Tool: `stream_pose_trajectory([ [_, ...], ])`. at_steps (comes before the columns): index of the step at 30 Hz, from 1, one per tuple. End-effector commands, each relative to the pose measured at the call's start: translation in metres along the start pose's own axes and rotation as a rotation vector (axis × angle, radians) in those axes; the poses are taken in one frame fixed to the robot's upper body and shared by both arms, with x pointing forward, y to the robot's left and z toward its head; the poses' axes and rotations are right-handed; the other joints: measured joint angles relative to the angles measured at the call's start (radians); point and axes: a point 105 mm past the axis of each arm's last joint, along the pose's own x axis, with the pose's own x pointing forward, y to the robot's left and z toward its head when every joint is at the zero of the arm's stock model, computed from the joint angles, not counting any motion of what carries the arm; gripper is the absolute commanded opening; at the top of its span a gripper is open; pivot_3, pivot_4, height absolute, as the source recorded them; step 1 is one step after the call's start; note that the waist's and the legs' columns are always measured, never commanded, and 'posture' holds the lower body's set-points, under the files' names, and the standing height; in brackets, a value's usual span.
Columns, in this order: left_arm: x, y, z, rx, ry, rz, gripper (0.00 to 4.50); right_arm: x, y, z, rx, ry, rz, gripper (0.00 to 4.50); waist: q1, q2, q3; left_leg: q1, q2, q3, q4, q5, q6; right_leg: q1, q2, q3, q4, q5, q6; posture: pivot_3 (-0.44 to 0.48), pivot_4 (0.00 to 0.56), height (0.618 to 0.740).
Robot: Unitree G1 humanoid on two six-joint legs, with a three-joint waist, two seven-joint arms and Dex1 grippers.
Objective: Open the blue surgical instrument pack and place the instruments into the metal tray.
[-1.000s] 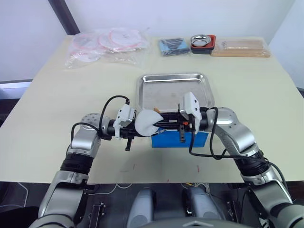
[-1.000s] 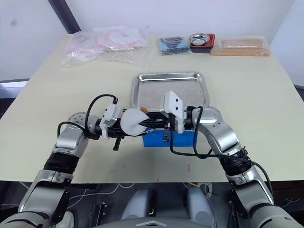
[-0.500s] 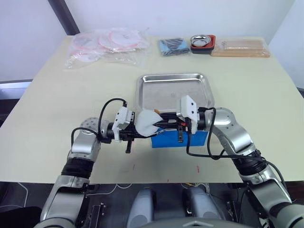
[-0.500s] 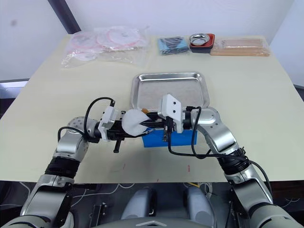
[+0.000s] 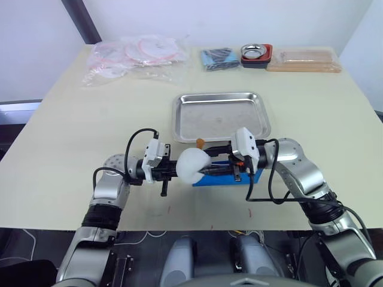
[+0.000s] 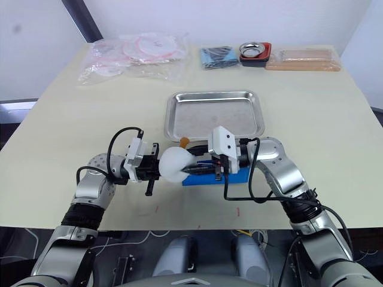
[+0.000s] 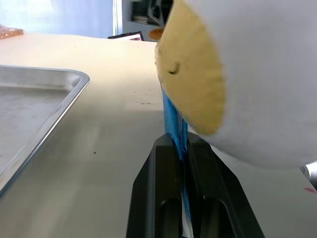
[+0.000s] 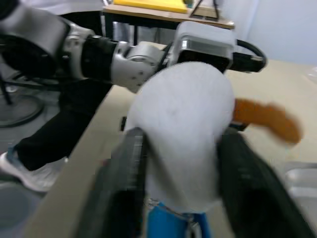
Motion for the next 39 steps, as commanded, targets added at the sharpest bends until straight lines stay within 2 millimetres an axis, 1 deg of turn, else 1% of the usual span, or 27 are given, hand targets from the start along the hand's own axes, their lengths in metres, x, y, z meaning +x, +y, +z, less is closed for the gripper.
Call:
stream_pose_trajectory([
  [1, 0.003, -0.003, -0.012, -0.034, 0.037, -0.026, 0.0, 0.001, 0.011, 0.017, -0.107, -0.036, 0.086, 2.92, -0.001, 0.0, 0.0, 0.0, 0.0, 0.0, 0.0, 0.0, 0.0, 0.0, 0.0, 0.0, 0.0, 0.0, 0.0, 0.0, 0.15, 0.74],
  [4, 0.004, -0.003, -0.012, -0.033, 0.036, -0.033, 0.0, 0.001, 0.009, 0.018, -0.101, -0.037, 0.07, 4.36, 0.0, 0.0, 0.0, 0.0, 0.0, 0.0, 0.0, 0.0, 0.0, 0.0, 0.0, 0.0, 0.0, 0.0, 0.0, 0.0, 0.15, 0.74],
  [5, 0.004, -0.003, -0.012, -0.033, 0.034, -0.036, 0.0, 0.001, 0.008, 0.018, -0.098, -0.037, 0.063, 4.45, 0.0, 0.0, 0.0, 0.0, 0.0, 0.0, 0.0, 0.0, 0.0, 0.0, 0.0, 0.0, 0.0, 0.0, 0.0, 0.0, 0.15, 0.74],
  [8, 0.004, -0.003, -0.012, -0.035, 0.032, -0.04, 0.0, -0.005, 0.004, 0.021, -0.077, -0.05, 0.033, 4.45, 0.0, 0.0, 0.0, 0.0, 0.0, 0.0, 0.0, 0.0, 0.0, 0.0, 0.0, 0.0, 0.0, 0.0, 0.0, 0.0, 0.15, 0.74],
  [10, 0.005, -0.003, -0.013, -0.037, 0.03, -0.041, 0.0, -0.014, 0.0, 0.023, -0.059, -0.055, 0.007, 4.45, 0.0, 0.0, 0.0, 0.0, 0.0, 0.0, 0.0, 0.0, 0.0, 0.0, 0.0, 0.0, 0.0, 0.0, 0.0, 0.0, 0.15, 0.74],
  [14, 0.006, -0.003, -0.013, -0.042, 0.011, -0.036, 0.0, -0.038, -0.007, 0.022, -0.016, -0.04, -0.059, 4.45, 0.005, 0.0, 0.0, 0.0, 0.0, 0.0, 0.0, 0.0, 0.0, 0.0, 0.0, 0.0, 0.0, 0.0, 0.0, 0.0, 0.15, 0.74],
  [20, 0.007, -0.004, -0.015, -0.045, 0.007, -0.034, 0.0, -0.063, -0.011, 0.017, 0.051, -0.005, -0.109, 4.45, 0.003, 0.0, 0.0, 0.0, 0.0, 0.0, 0.0, 0.0, 0.0, 0.0, 0.0, 0.0, 0.0, 0.0, 0.0, 0.0, 0.15, 0.74],
  [24, 0.008, -0.004, -0.015, -0.045, 0.001, -0.036, 0.0, -0.081, -0.013, 0.001, 0.126, 0.061, -0.142, 4.45, 0.007, 0.0, 0.0, 0.0, 0.0, 0.0, 0.0, 0.0, 0.0, 0.0, 0.0, 0.0, 0.0, 0.0, 0.0, 0.0, 0.15, 0.74],
  [28, 0.01, -0.005, -0.017, -0.05, -0.009, -0.039, 0.0, -0.093, -0.011, -0.015, 0.215, 0.102, -0.162, 4.45, 0.007, 0.0, 0.0, 0.0, 0.0, 0.0, 0.0, 0.0, 0.0, 0.0, 0.0, 0.0, 0.0, 0.0, 0.0, 0.0, 0.15, 0.74],
  [36, 0.014, -0.005, -0.018, -0.053, -0.023, -0.04, 0.0, -0.101, -0.006, -0.042, 0.3, 0.14, -0.189, 4.45, 0.01, 0.0, 0.0, 0.0, -0.001, 0.0, 0.0, 0.0, 0.0, 0.0, 0.0, 0.0, -0.001, 0.0, 0.0, 0.0, 0.15, 0.74],
  [39, 0.013, -0.004, -0.018, -0.051, -0.023, -0.038, 0.0, -0.104, -0.005, -0.046, 0.318, 0.137, -0.191, 4.45, 0.015, 0.0, 0.0, 0.0, -0.001, 0.0, 0.0, 0.0, 0.0, 0.001, 0.0, 0.0, -0.001, 0.0, 0.0, 0.0, 0.15, 0.74],
])
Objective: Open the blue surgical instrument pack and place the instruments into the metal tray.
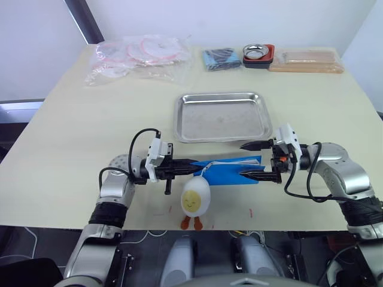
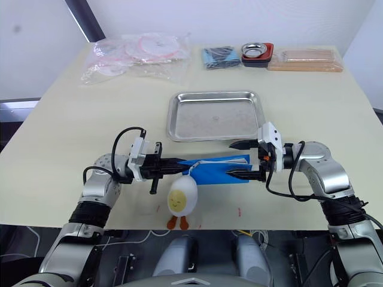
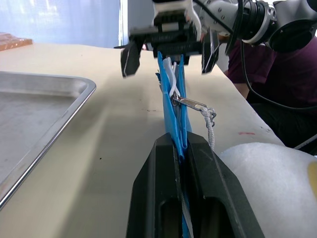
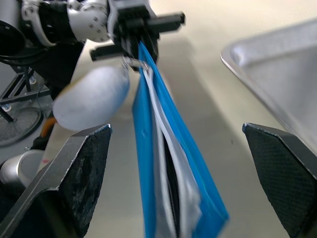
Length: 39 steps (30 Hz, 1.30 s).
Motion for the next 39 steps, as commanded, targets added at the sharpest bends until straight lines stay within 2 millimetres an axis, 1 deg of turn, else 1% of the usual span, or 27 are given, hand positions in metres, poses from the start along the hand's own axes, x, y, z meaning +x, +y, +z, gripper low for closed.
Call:
stream_pose_trajectory([
  [1, 0.004, -0.008, -0.015, -0.05, 0.031, -0.039, 0.0, -0.005, 0.0, 0.002, -0.016, -0.016, 0.005, 4.21, 0.003, 0.0, 0.0, 0.0, 0.0, 0.0, 0.0, 0.0, 0.0, 0.0, 0.0, 0.0, 0.0, 0.0, 0.0, 0.0, 0.15, 0.74],
  [2, 0.004, -0.008, -0.015, -0.049, 0.031, -0.037, 0.0, -0.006, 0.0, 0.001, -0.015, -0.018, 0.006, 3.93, 0.003, 0.0, 0.0, 0.0, 0.0, 0.0, 0.0, 0.0, 0.0, 0.0, 0.0, 0.0, 0.0, 0.0, 0.0, 0.0, 0.15, 0.74],
  [3, 0.003, -0.007, -0.015, -0.048, 0.032, -0.035, 0.0, -0.007, 0.001, 0.001, -0.012, -0.024, 0.009, 3.77, 0.004, 0.0, 0.0, 0.0, 0.0, 0.0, 0.0, 0.0, 0.0, 0.0, 0.0, 0.0, 0.0, 0.0, 0.0, 0.0, 0.15, 0.74],
  [5, 0.003, -0.007, -0.015, -0.047, 0.032, -0.033, 0.0, -0.008, 0.0, 0.001, -0.008, -0.029, 0.008, 2.79, 0.004, 0.0, 0.0, 0.0, 0.0, 0.0, 0.0, 0.0, 0.0, 0.0, 0.0, 0.0, 0.0, 0.0, 0.0, 0.0, 0.15, 0.74],
  [8, 0.003, -0.006, -0.015, -0.047, 0.032, -0.032, 0.0, -0.008, 0.001, 0.001, -0.01, -0.034, 0.012, 1.11, 0.005, 0.0, 0.0, 0.0, 0.0, 0.0, 0.0, 0.0, 0.0, 0.0, 0.0, 0.0, 0.0, 0.0, 0.0, 0.0, 0.15, 0.74],
  [9, 0.003, -0.006, -0.015, -0.046, 0.032, -0.032, 0.0, -0.008, 0.001, 0.001, -0.01, -0.037, 0.012, 0.71, 0.005, 0.0, 0.0, 0.0, 0.0, 0.0, 0.0, 0.0, 0.0, 0.0, 0.0, 0.0, 0.0, 0.0, 0.0, 0.0, 0.15, 0.74],
  [10, 0.003, -0.006, -0.015, -0.046, 0.031, -0.031, 0.0, -0.008, 0.001, 0.002, -0.01, -0.039, 0.013, 0.09, 0.005, 0.0, 0.0, 0.0, 0.0, 0.0, 0.0, 0.0, 0.0, 0.0, 0.0, 0.0, 0.0, 0.0, 0.0, 0.0, 0.15, 0.74],
  [11, 0.003, -0.006, -0.015, -0.045, 0.032, -0.031, 0.0, -0.007, 0.002, 0.001, -0.011, -0.04, 0.015, 0.03, 0.005, 0.0, 0.0, 0.0, 0.0, 0.0, 0.0, 0.0, 0.0, 0.0, 0.0, 0.0, 0.0, 0.0, 0.0, 0.0, 0.15, 0.74],
  [17, 0.002, -0.005, -0.014, -0.046, 0.032, -0.021, 0.0, -0.006, 0.002, 0.0, -0.012, -0.041, 0.018, 0.03, 0.005, 0.0, 0.0, 0.0, 0.0, 0.0, 0.0, 0.0, 0.0, 0.0, 0.0, 0.0, 0.0, 0.0, 0.0, 0.0, 0.15, 0.74],
  [19, 0.0, -0.001, -0.013, -0.065, 0.039, 0.004, 0.0, -0.006, 0.002, -0.002, -0.011, -0.039, 0.017, 0.03, 0.005, 0.0, 0.0, 0.0, 0.0, 0.0, 0.0, 0.0, 0.0, 0.0, 0.0, 0.0, 0.0, 0.0, 0.0, 0.0, 0.15, 0.74],
  [21, -0.002, 0.004, -0.013, -0.078, 0.057, 0.032, 0.76, -0.006, 0.003, -0.003, -0.009, -0.038, 0.017, 0.0, 0.005, 0.0, 0.0, 0.0, 0.0, 0.0, 0.0, 0.0, 0.0, 0.0, 0.0, 0.0, 0.0, 0.0, 0.0, 0.0, 0.15, 0.74],
  [22, -0.004, 0.004, -0.014, -0.079, 0.067, 0.039, 1.04, -0.006, 0.003, -0.004, -0.008, -0.038, 0.017, 0.0, 0.004, 0.0, 0.0, 0.0, 0.0, 0.0, 0.0, 0.0, 0.0, 0.0, 0.0, 0.0, 0.0, 0.0, 0.0, 0.0, 0.15, 0.74],
  [25, -0.011, 0.007, -0.014, -0.08, 0.085, 0.064, 2.52, -0.006, 0.002, -0.007, -0.014, -0.025, 0.013, 0.0, 0.001, 0.0, 0.0, 0.0, 0.0, 0.0, 0.0, 0.0, 0.0, 0.0, 0.001, 0.0, 0.0, 0.0, 0.0, 0.0, 0.15, 0.74],
  [26, -0.017, 0.009, -0.012, -0.074, 0.083, 0.087, 3.0, -0.008, 0.002, -0.007, -0.014, -0.026, 0.011, 0.0, 0.001, 0.0, 0.0, 0.0, 0.0, 0.0, 0.0, 0.0, 0.0, -0.001, 0.001, 0.0, 0.001, 0.0, 0.0, 0.0, 0.15, 0.74],
  [27, -0.02, 0.009, -0.011, -0.07, 0.081, 0.103, 3.19, -0.009, 0.001, -0.007, -0.014, -0.029, 0.01, 0.0, 0.001, 0.0, 0.0, 0.0, 0.0, -0.001, 0.0, 0.0, 0.0, -0.001, 0.001, 0.0, 0.001, 0.0, 0.0, 0.0, 0.15, 0.74],
  [28, -0.024, 0.01, -0.009, -0.068, 0.076, 0.116, 3.75, -0.01, 0.001, -0.006, -0.015, -0.032, 0.008, 0.0, 0.001, 0.0, 0.0, 0.0, 0.0, 0.0, 0.0, 0.0, 0.0, -0.001, 0.001, 0.0, 0.001, 0.0, 0.0, 0.0, 0.15, 0.74],
  [29, -0.028, 0.008, -0.006, -0.068, 0.068, 0.126, 3.98, -0.011, 0.0, -0.004, -0.019, -0.036, 0.003, 0.0, 0.001, 0.0, 0.0, 0.0, 0.0, 0.0, 0.0, 0.0, 0.0, -0.001, 0.001, 0.0, 0.001, 0.0, 0.0, 0.0, 0.15, 0.74],
  [30, -0.031, 0.006, -0.004, -0.069, 0.062, 0.13, 4.41, -0.012, -0.001, -0.003, -0.023, -0.038, 0.0, 0.0, 0.0, 0.0, 0.0, 0.0, 0.0, 0.0, 0.0, 0.0, 0.0, -0.001, 0.001, 0.0, 0.001, 0.0, 0.0, 0.0, 0.15, 0.74],
  [32, -0.037, -0.002, 0.001, -0.074, 0.053, 0.134, 4.49, -0.014, -0.003, -0.001, -0.031, -0.045, -0.015, 0.0, -0.001, 0.0, 0.0, 0.0, 0.001, 0.0, 0.0, 0.0, 0.0, -0.001, 0.001, 0.0, 0.0, 0.0, 0.0, 0.0, 0.15, 0.74],
  [34, -0.041, -0.015, 0.006, -0.09, 0.048, 0.124, 4.49, -0.015, -0.005, 0.0, -0.036, -0.051, -0.03, 0.0, -0.004, 0.0, 0.0, 0.0, 0.001, -0.001, 0.0, 0.0, 0.0, -0.001, 0.0, 0.0, 0.0, 0.0, 0.0, 0.0, 0.15, 0.74],
  [39, -0.04, -0.041, 0.014, -0.133, 0.044, 0.107, 4.49, -0.014, -0.009, 0.002, -0.046, -0.071, -0.056, 0.0, -0.005, 0.0, 0.001, 0.0, 0.001, -0.002, 0.0, 0.0, 0.0, -0.001, 0.0, 0.0, 0.001, 0.0, 0.0, 0.0, 0.15, 0.74],
])
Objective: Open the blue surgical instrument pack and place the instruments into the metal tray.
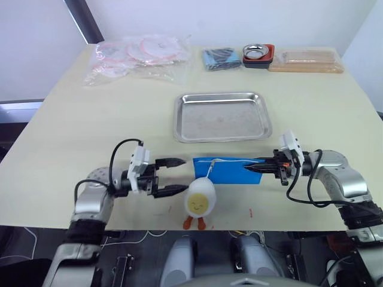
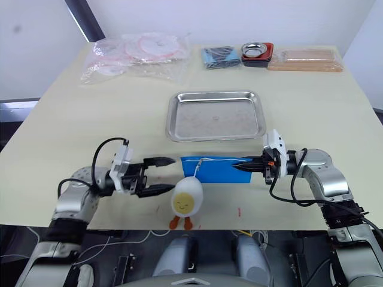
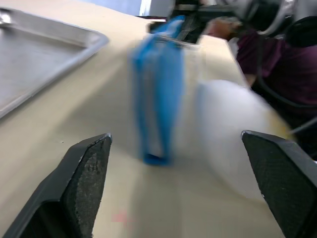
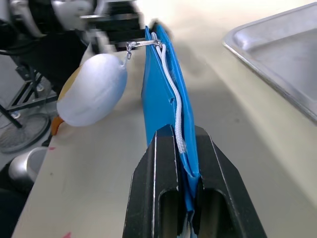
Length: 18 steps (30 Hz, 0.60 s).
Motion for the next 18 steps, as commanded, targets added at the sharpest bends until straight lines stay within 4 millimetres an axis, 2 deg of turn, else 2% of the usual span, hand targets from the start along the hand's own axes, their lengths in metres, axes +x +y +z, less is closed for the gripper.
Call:
stream_pose_trajectory([
  [1, 0.0, -0.015, 0.015, 0.017, -0.026, -0.018, 4.49, -0.003, -0.006, 0.012, -0.055, -0.039, -0.038, 0.0, -0.003, 0.0, 0.0, 0.0, 0.0, 0.0, 0.0, 0.0, 0.0, 0.0, 0.0, 0.0, 0.0, 0.0, 0.0, 0.0, 0.15, 0.74],
  [5, 0.005, -0.027, 0.005, -0.024, 0.003, -0.018, 4.49, 0.0, -0.009, 0.014, -0.063, -0.055, -0.048, 0.0, -0.009, 0.0, 0.0, 0.0, 0.0, 0.0, 0.0, 0.0, 0.0, 0.0, 0.0, 0.0, 0.0, 0.0, 0.0, 0.0, 0.15, 0.74],
  [13, 0.029, -0.028, -0.018, -0.068, 0.015, 0.025, 4.49, 0.003, -0.01, 0.016, -0.074, -0.066, -0.054, 0.0, -0.01, 0.0, 0.0, 0.001, 0.0, 0.001, 0.0, 0.0, 0.0, 0.0, 0.0, 0.0, 0.0, 0.0, 0.0, 0.0, 0.15, 0.74],
  [14, 0.03, -0.027, -0.019, -0.072, 0.005, 0.028, 4.1, 0.003, -0.009, 0.016, -0.075, -0.068, -0.055, 0.0, -0.01, 0.0, 0.0, 0.001, 0.0, 0.001, 0.0, 0.0, 0.0, 0.0, 0.001, 0.0, 0.0, 0.0, 0.0, 0.0, 0.15, 0.74],
  [16, 0.031, -0.024, -0.015, -0.078, -0.027, 0.038, 3.78, 0.002, -0.008, 0.014, -0.077, -0.064, -0.056, 0.0, -0.01, 0.0, 0.0, 0.001, 0.0, 0.002, 0.0, 0.0, 0.0, 0.0, 0.001, 0.0, 0.0, 0.0, 0.0, 0.0, 0.15, 0.74],
  [18, 0.03, -0.023, -0.012, -0.081, -0.038, 0.037, 2.8, 0.002, -0.008, 0.013, -0.078, -0.058, -0.056, 0.0, -0.01, 0.0, 0.0, 0.001, 0.0, 0.002, 0.0, 0.0, 0.0, 0.0, 0.001, 0.0, 0.0, 0.0, 0.0, 0.0, 0.15, 0.74],
])
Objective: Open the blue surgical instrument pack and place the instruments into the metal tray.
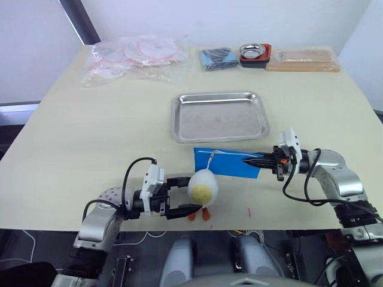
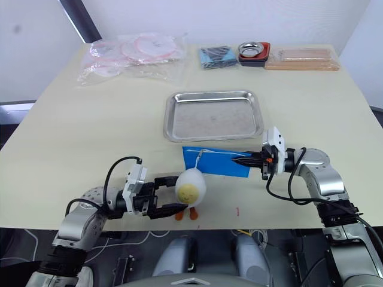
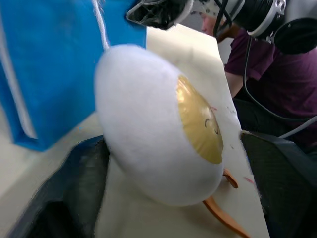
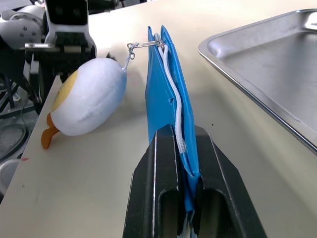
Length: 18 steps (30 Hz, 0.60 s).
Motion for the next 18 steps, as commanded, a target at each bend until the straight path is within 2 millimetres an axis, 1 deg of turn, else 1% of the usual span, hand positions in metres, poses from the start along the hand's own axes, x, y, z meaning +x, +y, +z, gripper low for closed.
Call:
stream_pose_trajectory([
  [1, -0.004, 0.003, 0.01, 0.021, -0.03, 0.002, 2.44, -0.004, -0.003, 0.012, -0.06, -0.029, -0.02, 0.0, 0.0, 0.0, 0.0, 0.0, 0.0, 0.0, 0.0, 0.0, 0.0, 0.0, 0.0, 0.0, 0.0, 0.0, 0.0, 0.0, 0.15, 0.74],
  [2, -0.006, 0.003, 0.012, 0.022, -0.03, -0.001, 2.09, -0.004, -0.003, 0.012, -0.06, -0.029, -0.019, 0.0, 0.0, 0.0, 0.0, 0.0, 0.0, 0.0, 0.0, 0.0, 0.0, 0.0, 0.0, 0.0, 0.0, 0.0, 0.0, 0.0, 0.15, 0.74],
  [3, -0.008, 0.004, 0.014, 0.022, -0.03, -0.004, 1.31, -0.004, -0.002, 0.012, -0.06, -0.029, -0.018, 0.0, 0.0, 0.0, 0.0, 0.0, 0.0, 0.0, 0.0, 0.0, 0.0, 0.0, 0.0, 0.0, 0.0, 0.0, 0.0, 0.0, 0.15, 0.74],
  [5, -0.016, 0.005, 0.017, 0.03, -0.018, -0.001, 0.72, -0.003, -0.002, 0.012, -0.062, -0.031, -0.016, 0.0, 0.0, 0.0, 0.0, 0.0, 0.0, 0.0, 0.0, 0.0, 0.0, 0.0, 0.0, 0.0, 0.0, 0.0, 0.0, 0.0, 0.15, 0.74],
  [6, -0.019, 0.006, 0.019, 0.034, -0.012, 0.002, 0.51, -0.003, -0.002, 0.012, -0.062, -0.032, -0.015, 0.0, -0.001, 0.0, 0.0, 0.0, 0.0, 0.0, 0.0, 0.0, 0.0, 0.0, 0.0, 0.0, 0.0, 0.0, 0.0, 0.0, 0.15, 0.74],
  [7, -0.025, 0.008, 0.021, 0.039, -0.005, 0.014, 0.51, -0.003, -0.002, 0.013, -0.064, -0.034, -0.013, 0.0, -0.001, 0.0, 0.0, 0.0, 0.0, 0.0, 0.0, 0.0, 0.0, 0.0, 0.0, 0.0, 0.0, 0.0, 0.0, 0.0, 0.15, 0.74],
  [8, -0.03, 0.009, 0.023, 0.044, 0.002, 0.025, 0.05, -0.003, -0.002, 0.013, -0.065, -0.036, -0.012, 0.0, -0.001, 0.0, 0.0, 0.0, 0.0, 0.0, 0.0, 0.0, 0.0, 0.0, 0.0, 0.0, 0.0, 0.0, 0.0, 0.0, 0.15, 0.74],
  [11, -0.055, 0.016, 0.028, 0.053, 0.037, 0.086, 0.02, -0.004, -0.002, 0.012, -0.072, -0.04, -0.017, 0.0, -0.003, 0.0, 0.0, 0.0, 0.0, 0.0, 0.0, 0.0, 0.0, 0.0, 0.0, 0.0, 0.0, 0.0, 0.0, 0.0, 0.15, 0.74],
  [14, -0.068, 0.02, 0.031, 0.055, 0.047, 0.128, 0.02, -0.004, -0.002, 0.011, -0.075, -0.041, -0.019, 0.0, -0.003, 0.001, 0.0, 0.0, 0.0, 0.0, 0.0, 0.0, 0.0, 0.0, 0.0, 0.0, 0.0, 0.0, 0.0, 0.0, 0.15, 0.74],
  [16, -0.085, 0.031, 0.035, 0.076, 0.064, 0.208, 0.02, -0.002, -0.002, 0.012, -0.081, -0.044, -0.017, 0.0, -0.003, 0.0, 0.001, 0.0, 0.0, 0.0, 0.0, 0.0, 0.0, 0.0, 0.0, 0.0, 0.0, 0.0, 0.0, 0.0, 0.15, 0.74],
  [18, -0.096, 0.039, 0.036, 0.093, 0.077, 0.261, 0.02, -0.001, -0.001, 0.012, -0.086, -0.048, -0.016, 0.0, -0.003, 0.0, 0.001, 0.0, 0.0, 0.0, 0.0, 0.0, 0.0, 0.0, 0.0, 0.0, 0.0, 0.0, 0.0, 0.0, 0.15, 0.74],
])
